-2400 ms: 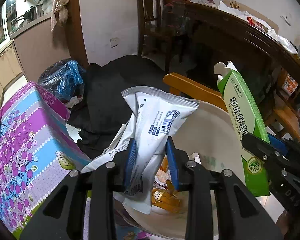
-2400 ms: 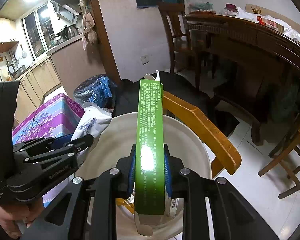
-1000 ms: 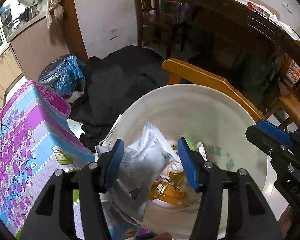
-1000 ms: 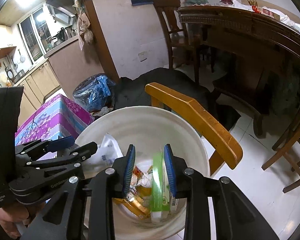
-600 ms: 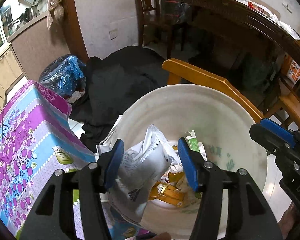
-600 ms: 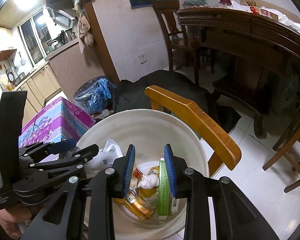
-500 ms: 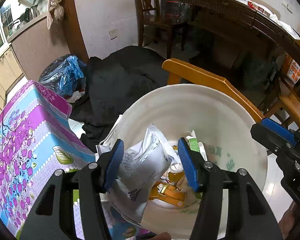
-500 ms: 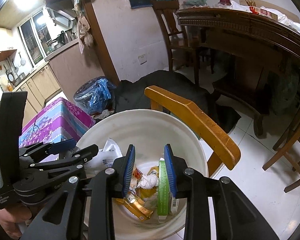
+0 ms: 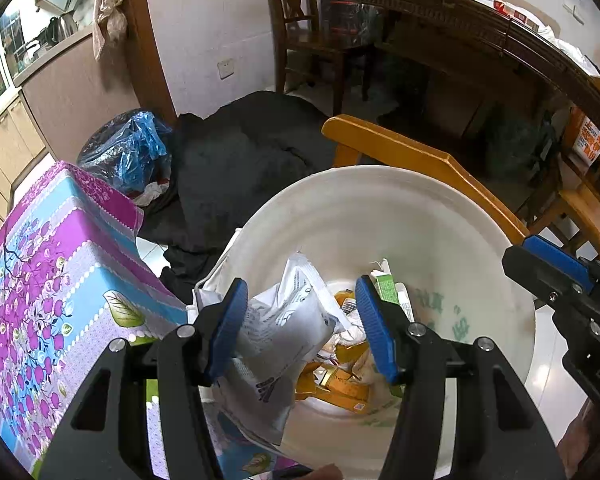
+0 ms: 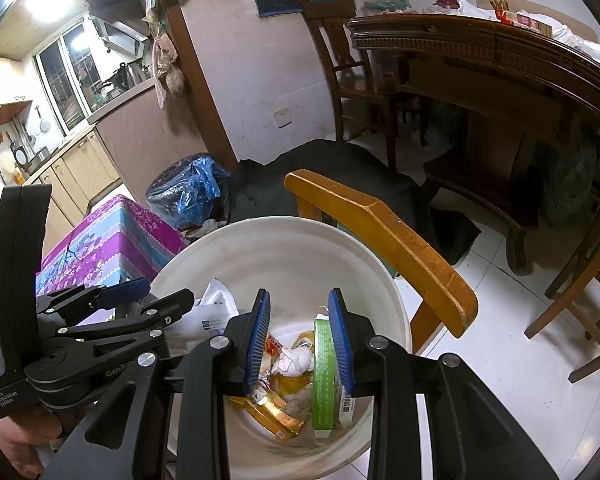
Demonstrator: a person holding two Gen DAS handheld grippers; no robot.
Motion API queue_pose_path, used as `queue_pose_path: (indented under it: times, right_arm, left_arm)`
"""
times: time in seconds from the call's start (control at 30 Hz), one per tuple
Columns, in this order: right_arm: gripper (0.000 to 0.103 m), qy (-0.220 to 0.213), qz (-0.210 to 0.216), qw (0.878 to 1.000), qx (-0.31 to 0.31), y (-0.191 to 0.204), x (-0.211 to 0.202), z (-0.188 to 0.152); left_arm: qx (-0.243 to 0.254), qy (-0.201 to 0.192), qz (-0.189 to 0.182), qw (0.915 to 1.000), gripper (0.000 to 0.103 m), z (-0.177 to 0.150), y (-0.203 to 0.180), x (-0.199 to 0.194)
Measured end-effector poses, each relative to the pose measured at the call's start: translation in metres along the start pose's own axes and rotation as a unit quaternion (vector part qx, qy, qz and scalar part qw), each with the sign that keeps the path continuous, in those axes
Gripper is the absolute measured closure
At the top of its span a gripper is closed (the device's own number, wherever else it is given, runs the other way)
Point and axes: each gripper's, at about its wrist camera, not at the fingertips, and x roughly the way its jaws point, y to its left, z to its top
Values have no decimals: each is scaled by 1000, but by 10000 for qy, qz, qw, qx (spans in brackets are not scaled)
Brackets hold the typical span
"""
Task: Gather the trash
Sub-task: 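Move both grippers back over the table toward the sponge and black pouch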
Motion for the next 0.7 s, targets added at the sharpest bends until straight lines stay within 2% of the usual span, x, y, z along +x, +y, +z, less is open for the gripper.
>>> queue_pose_path:
  times: [0.17,0.3,0.4,0.53,0.7]
  right_arm:
    - [66,-25,6,10000,5,0,-2,-1]
    - [56,-243,268,9993,24,6,-20,-7]
    - [45,-464,506,9976,-54,19,-36,-18]
    - [42,-565,722,9956,-174,42,-47,-36]
    - [40,-754,736,9940,-278,64,-68,-43]
  left_arm:
    - [-15,-24,-23,10000,49,-3,1,-5]
    - [-8,-204,-69,9998,47,-14,15,-27]
    - [-94,-472,8,9988,39,-32,46,-59]
    - [-125,-680,79,9976,37,-57,94,-95]
    - [-433,-959,1,9944,36,-65,136,-129]
